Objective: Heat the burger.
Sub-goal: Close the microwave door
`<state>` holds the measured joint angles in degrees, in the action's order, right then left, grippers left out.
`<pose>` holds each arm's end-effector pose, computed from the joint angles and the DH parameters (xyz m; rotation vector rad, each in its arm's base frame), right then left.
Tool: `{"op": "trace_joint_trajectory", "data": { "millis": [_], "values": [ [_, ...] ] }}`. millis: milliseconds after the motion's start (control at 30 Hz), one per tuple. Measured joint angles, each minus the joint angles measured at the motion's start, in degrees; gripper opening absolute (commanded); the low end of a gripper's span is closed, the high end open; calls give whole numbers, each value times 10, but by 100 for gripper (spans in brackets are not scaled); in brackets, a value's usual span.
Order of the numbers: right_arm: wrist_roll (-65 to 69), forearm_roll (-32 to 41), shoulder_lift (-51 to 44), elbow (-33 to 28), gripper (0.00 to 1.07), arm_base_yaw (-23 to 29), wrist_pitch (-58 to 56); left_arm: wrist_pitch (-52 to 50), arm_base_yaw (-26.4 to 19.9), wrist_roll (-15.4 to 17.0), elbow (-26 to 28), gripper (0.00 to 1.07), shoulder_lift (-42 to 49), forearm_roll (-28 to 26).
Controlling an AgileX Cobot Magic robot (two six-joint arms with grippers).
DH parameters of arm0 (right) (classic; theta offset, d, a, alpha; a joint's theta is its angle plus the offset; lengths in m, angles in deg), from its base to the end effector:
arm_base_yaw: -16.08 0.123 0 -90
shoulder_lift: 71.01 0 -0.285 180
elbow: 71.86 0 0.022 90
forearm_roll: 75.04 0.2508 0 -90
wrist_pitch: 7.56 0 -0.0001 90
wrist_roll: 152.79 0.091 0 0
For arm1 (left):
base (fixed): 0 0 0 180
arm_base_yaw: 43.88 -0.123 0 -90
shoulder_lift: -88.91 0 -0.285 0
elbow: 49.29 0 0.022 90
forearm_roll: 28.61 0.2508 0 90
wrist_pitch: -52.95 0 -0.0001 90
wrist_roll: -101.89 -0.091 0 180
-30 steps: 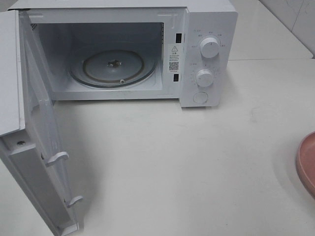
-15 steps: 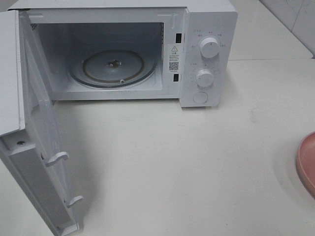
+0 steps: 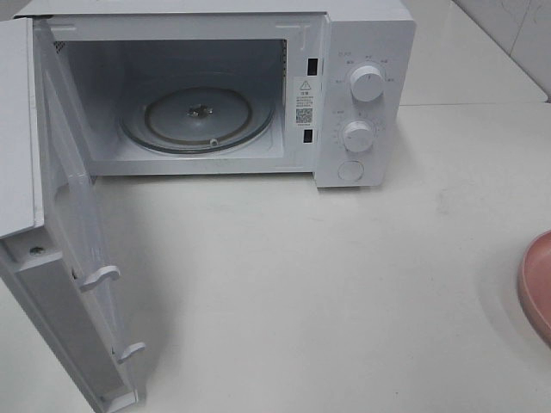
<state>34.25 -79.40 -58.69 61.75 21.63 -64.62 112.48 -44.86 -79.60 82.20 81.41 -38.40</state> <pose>0.0068 -0.0052 0.2934 0.0249 2.0184 0.0488 -0.0053 -0.0134 0.2803 0.0152 2.0093 -0.1760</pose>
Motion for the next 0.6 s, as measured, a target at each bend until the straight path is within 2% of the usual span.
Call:
{"op": "trace_joint_trajectory", "data": {
  "millis": [233,600],
  "values": [
    [-6,7,-45,-16,76,-11,-25,0,0,0,0,101,0,0],
    [-9,7,-48,-16,76,-11,-25,0,0,0,0,101,0,0]
  ]
}}
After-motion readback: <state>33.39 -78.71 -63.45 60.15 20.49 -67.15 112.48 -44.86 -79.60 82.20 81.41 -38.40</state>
